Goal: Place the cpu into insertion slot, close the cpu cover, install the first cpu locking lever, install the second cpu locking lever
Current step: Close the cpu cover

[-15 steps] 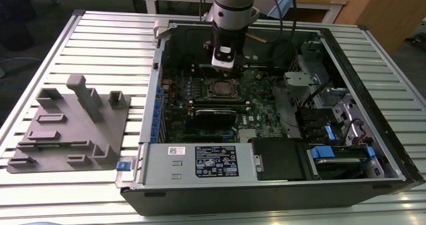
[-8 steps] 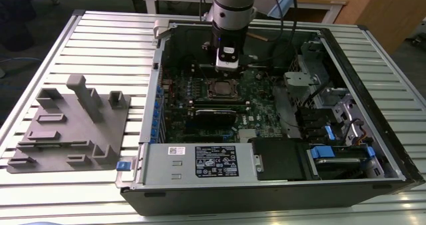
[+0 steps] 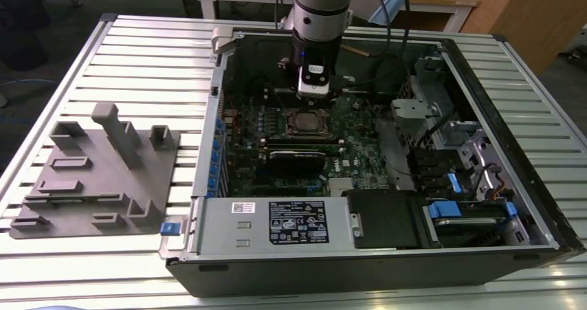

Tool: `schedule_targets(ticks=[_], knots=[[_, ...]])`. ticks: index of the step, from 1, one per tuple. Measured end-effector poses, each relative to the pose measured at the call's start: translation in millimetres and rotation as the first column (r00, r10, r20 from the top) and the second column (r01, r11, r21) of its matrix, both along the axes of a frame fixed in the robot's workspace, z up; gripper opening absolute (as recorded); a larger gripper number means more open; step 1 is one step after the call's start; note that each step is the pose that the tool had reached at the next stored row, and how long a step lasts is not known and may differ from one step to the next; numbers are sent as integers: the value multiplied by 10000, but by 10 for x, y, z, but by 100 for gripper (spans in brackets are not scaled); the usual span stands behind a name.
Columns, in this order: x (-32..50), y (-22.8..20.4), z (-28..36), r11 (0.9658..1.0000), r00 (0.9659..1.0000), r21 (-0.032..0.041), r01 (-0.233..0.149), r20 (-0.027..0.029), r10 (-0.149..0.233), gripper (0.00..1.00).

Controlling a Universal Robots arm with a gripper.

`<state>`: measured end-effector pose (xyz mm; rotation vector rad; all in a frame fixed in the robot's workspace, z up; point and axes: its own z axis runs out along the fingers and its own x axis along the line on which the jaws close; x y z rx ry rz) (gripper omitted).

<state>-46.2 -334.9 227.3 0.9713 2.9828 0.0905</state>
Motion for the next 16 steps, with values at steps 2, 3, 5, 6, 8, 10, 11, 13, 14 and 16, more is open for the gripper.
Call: schedule_targets(ticks=[2, 3, 5, 6, 8, 10, 11, 13, 14, 16], knots=[[0, 0, 0, 10000, 10000, 1, -1, 1, 1, 11], [0, 0, 0, 10000, 10000, 0, -8, 1, 8, 11], [0, 0, 0, 10000, 10000, 0, -95, 0, 95, 11], [0, 0, 0, 9999, 9999, 0, -164, 0, 164, 11], [0, 0, 0, 9995, 9995, 0, -311, 1, 311, 11], [0, 0, 0, 9989, 9989, 0, -478, 0, 478, 11], [0, 0, 0, 9984, 9984, 0, -558, 0, 558, 11], [0, 0, 0, 9982, 9982, 0, -604, 0, 604, 11], [0, 0, 0, 9981, 9981, 0, -611, 0, 611, 11], [0, 0, 0, 9981, 9981, 0, -617, 0, 617, 11]])
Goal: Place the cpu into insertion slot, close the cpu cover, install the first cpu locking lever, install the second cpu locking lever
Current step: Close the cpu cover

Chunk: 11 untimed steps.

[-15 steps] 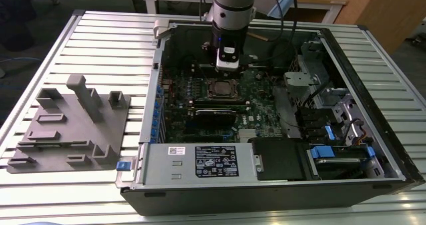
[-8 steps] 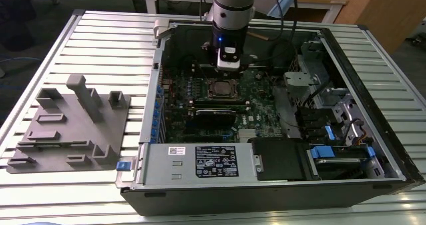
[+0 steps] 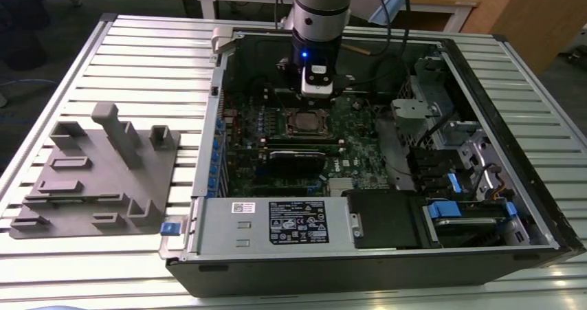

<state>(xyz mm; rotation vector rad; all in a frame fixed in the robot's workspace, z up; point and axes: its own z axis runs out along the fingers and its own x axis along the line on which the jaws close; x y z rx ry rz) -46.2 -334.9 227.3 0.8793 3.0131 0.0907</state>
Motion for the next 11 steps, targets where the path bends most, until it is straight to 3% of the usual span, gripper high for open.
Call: schedule_targets(ticks=[11], knots=[[0, 0, 0, 10000, 10000, 1, -82, 0, 82, 11]])
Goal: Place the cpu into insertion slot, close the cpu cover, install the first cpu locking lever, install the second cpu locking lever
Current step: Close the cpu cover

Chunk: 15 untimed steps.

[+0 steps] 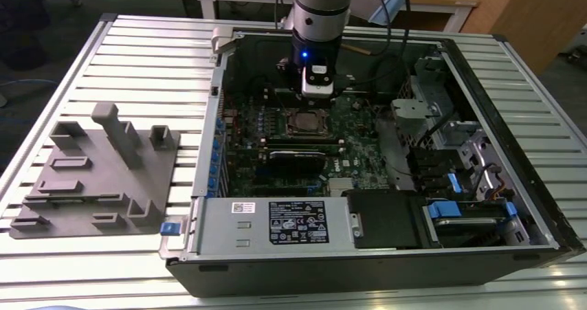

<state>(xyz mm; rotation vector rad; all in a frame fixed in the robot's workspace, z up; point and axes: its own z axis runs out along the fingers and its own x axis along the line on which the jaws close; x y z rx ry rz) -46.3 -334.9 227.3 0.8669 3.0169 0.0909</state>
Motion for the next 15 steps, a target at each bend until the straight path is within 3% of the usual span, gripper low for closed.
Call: schedule_targets(ticks=[15], knots=[[0, 0, 0, 9999, 9999, 0, -107, 0, 107, 11]])
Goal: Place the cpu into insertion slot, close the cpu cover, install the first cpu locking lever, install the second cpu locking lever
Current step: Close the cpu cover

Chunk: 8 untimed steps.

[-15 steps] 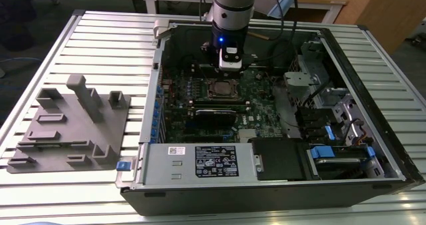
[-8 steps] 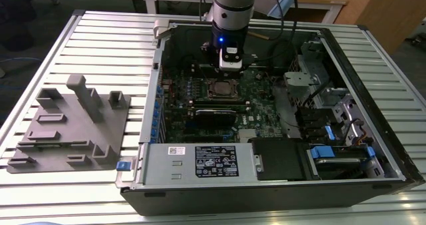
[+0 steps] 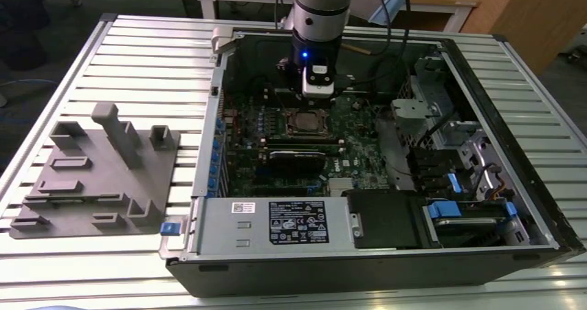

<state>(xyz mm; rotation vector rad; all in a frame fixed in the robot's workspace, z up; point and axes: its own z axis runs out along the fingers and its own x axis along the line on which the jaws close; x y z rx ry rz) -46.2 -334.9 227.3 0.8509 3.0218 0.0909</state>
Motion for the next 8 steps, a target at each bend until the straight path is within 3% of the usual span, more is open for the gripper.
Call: schedule_targets(ticks=[8], knots=[[0, 0, 0, 10000, 10000, 0, -46, 0, 46, 11]])
